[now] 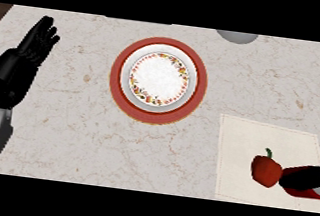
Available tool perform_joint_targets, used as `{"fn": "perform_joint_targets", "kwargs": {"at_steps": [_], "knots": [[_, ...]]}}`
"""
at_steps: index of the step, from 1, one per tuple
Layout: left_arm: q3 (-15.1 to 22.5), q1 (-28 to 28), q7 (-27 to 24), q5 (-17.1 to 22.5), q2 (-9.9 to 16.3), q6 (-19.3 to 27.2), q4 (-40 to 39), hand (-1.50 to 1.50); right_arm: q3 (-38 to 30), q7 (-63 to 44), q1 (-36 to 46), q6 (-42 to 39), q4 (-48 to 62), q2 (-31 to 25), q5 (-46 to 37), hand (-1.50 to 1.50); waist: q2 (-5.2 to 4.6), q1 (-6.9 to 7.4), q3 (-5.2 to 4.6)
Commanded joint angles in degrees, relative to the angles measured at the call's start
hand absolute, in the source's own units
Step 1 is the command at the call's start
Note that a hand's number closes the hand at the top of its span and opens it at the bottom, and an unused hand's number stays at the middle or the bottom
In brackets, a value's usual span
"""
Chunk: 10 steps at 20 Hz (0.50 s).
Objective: Pick the can from the placemat and place it in the plate
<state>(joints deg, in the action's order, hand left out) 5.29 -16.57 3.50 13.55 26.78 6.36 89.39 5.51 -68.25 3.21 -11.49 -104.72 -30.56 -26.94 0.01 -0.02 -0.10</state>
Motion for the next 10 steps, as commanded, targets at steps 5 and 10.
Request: {"fn": "perform_joint_targets", "kwargs": {"at_steps": [5, 10], "knots": [[-0.38, 0.44, -0.25, -1.47, -1.47, -0.16, -0.5, 0.0, 0.26, -6.75, -3.26, -2.21, 4.58, 2.37, -1.95, -1.5, -0.01, 0.0, 0.08], [-3.56, 1.72, 1.84, 0.53, 1.6, -3.46, 2.8, 0.0, -1.87, -6.37, -2.48, -4.7, 4.76, 2.62, 0.68, -1.5, 0.03, 0.4, 0.08]]}}
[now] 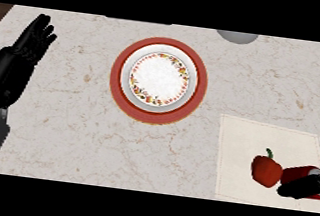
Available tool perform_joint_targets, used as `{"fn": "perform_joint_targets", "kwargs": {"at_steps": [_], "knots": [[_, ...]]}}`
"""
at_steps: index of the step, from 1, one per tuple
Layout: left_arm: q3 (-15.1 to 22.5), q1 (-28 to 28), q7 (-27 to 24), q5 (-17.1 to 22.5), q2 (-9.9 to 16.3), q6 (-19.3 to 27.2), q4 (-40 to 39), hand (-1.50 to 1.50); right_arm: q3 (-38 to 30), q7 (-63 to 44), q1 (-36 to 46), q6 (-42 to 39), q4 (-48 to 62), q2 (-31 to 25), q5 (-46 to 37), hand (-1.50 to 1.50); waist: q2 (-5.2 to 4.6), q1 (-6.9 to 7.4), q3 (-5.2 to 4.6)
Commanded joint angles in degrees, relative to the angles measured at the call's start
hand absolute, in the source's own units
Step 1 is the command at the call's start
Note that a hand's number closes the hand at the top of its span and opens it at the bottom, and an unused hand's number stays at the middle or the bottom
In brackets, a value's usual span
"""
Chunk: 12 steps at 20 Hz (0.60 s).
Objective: Pick the can from the placemat and place it in the plate
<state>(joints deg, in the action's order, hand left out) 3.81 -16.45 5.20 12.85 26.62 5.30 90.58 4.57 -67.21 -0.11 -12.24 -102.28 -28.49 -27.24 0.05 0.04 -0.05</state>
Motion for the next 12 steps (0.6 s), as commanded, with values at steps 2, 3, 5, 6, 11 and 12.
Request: {"fn": "perform_joint_targets", "kwargs": {"at_steps": [2, 3, 5, 6, 11, 12], "knots": [[-0.22, 1.15, -0.36, -0.8, -0.99, -0.7, 0.92, 0.0, 0.2, -5.28, 0.07, -2.68, 4.86, 2.32, 0.28, -1.5, -0.08, 0.15, 0.04], [-0.11, -0.25, 0.05, -1.37, -1.4, -0.63, 0.61, 0.0, 0.26, -4.27, 1.07, -0.8, 7.07, 3.56, -1.33, -1.5, -0.12, 0.11, 0.05], [0.67, 0.08, -0.51, -2.52, -3.14, 0.6, -0.13, 0.0, -1.75, -3.7, -1.81, -3.18, 5.53, 1.7, 0.01, -1.5, -0.07, -0.28, 0.03], [-0.21, 3.31, -4.34, -2.17, -3.02, -0.67, -1.31, 0.0, 1.1, -5.24, -1.1, -1.01, 6.65, 4.09, -3.44, -1.5, -0.12, 0.12, 0.0], [-0.61, 1.47, -3.1, -3.13, -3.03, -1.06, -1.92, 0.0, 0.29, -3.01, -0.63, -3.46, 11.09, 3.59, -3.95, -1.5, -0.18, 0.07, 0.03], [-3.89, 6.69, -3.02, 0.09, -0.03, -5.42, 3.08, 0.0, 0.01, 3.05, -1.0, 2.43, 12.1, 5.59, -7.11, 1.5, -0.01, 0.38, 0.05]]}}
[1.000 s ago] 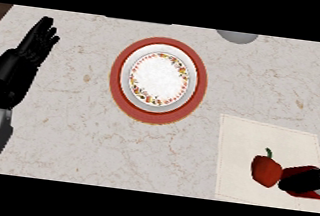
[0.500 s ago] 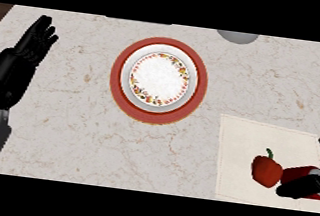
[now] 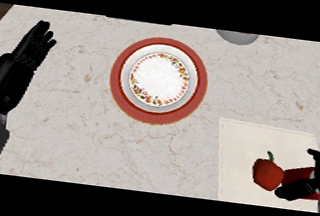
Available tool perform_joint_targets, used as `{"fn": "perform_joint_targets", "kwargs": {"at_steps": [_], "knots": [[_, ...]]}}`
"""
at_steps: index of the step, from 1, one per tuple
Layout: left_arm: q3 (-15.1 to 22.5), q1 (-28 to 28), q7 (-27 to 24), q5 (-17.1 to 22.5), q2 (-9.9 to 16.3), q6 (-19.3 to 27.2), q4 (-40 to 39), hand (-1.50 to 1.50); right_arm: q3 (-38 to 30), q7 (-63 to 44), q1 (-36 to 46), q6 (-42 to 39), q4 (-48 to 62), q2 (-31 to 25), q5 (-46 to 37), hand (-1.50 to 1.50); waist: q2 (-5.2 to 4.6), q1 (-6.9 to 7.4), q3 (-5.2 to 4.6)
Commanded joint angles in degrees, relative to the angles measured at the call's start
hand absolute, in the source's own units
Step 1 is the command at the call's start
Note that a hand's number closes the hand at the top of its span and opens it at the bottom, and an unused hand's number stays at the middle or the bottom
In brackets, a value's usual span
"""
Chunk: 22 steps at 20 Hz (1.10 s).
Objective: Pick the can from the placemat and place it in the plate
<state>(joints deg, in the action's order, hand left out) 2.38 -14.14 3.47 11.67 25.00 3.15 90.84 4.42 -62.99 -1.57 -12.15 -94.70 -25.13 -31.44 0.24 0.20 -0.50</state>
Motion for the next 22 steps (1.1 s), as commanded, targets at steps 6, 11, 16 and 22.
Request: {"fn": "perform_joint_targets", "kwargs": {"at_steps": [6, 11, 16, 22], "knots": [[0.69, 0.21, 4.77, -2.08, -2.54, 0.92, 4.38, 0.0, -1.26, 3.8, 2.28, 6.07, 4.89, -2.1, -13.63, 1.5, -0.17, 0.02, 0.52], [0.29, -2.82, 1.92, -1.89, -3.15, 0.1, -1.2, 0.0, 2.13, 32.17, 8.43, 1.49, 10.59, -12.59, -9.98, 1.5, -0.86, 1.03, 0.65], [0.28, -1.65, 1.56, -1.96, -2.87, -0.76, 0.7, 0.0, 1.8, 49.54, 13.83, 9.87, 20.97, -16.03, -13.81, 1.5, -0.67, 1.72, 0.66], [-1.6, -3.28, 1.3, -2.45, -2.48, -1.34, -2.14, 0.0, -2.62, 62.73, 18.1, 9.03, 20.83, -15.65, -5.66, 1.5, -0.29, -0.21, 0.53]]}}
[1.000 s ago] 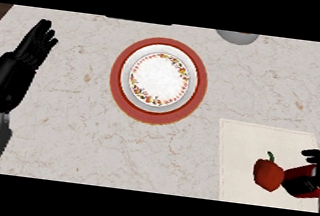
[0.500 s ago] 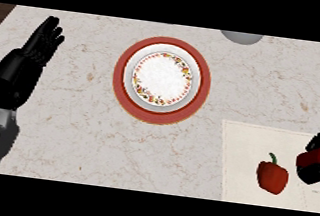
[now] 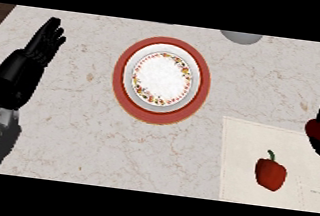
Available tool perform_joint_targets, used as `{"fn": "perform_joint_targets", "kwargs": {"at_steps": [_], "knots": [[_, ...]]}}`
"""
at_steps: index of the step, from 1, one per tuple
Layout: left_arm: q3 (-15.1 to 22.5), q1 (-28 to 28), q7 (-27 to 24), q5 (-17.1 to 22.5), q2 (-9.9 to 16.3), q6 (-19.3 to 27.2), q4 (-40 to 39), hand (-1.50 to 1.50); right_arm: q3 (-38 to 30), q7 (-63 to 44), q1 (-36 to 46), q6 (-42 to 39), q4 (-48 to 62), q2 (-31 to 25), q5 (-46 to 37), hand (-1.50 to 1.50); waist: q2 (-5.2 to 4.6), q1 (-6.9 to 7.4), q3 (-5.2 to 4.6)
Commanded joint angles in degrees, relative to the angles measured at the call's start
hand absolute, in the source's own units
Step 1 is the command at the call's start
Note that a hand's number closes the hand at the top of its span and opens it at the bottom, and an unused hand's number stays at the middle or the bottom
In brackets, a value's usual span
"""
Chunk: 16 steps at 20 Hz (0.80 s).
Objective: Pick the can from the placemat and place it in the plate
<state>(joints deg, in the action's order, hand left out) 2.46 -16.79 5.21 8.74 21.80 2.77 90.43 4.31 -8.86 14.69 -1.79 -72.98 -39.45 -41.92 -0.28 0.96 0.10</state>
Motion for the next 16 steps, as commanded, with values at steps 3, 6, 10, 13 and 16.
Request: {"fn": "perform_joint_targets", "kwargs": {"at_steps": [3, 6, 10, 13, 16], "knots": [[-2.92, 0.5, 1.14, 1.55, 2.01, -1.72, 0.59, 0.0, -1.44, 8.12, 2.54, 0.0, -8.22, 2.85, 6.16, 1.5, 0.61, -1.15, -0.1], [-1.75, 0.06, -0.41, -0.29, -0.09, -0.08, -0.65, 0.0, -1.77, 9.4, 5.24, -2.21, -12.17, 6.42, 11.31, 1.5, 0.55, -1.31, -0.12], [-2.21, 1.53, 0.33, 0.29, 0.93, -1.94, 0.05, 0.0, -1.04, 3.24, 8.72, -6.93, -20.13, 10.23, 16.1, 1.5, 0.54, -0.99, -0.17], [-0.6, 3.03, -0.78, -2.17, -1.74, -0.3, 0.98, 0.0, -2.92, 2.01, 9.46, -10.67, -24.0, 9.14, 18.76, 1.5, 0.48, -1.11, -0.13], [-2.94, 1.24, 2.59, -0.28, -0.37, -1.35, 3.16, 0.0, 0.96, -4.18, 17.16, -10.47, -21.24, 14.69, 16.2, 1.5, 0.37, -0.27, -0.12]]}}
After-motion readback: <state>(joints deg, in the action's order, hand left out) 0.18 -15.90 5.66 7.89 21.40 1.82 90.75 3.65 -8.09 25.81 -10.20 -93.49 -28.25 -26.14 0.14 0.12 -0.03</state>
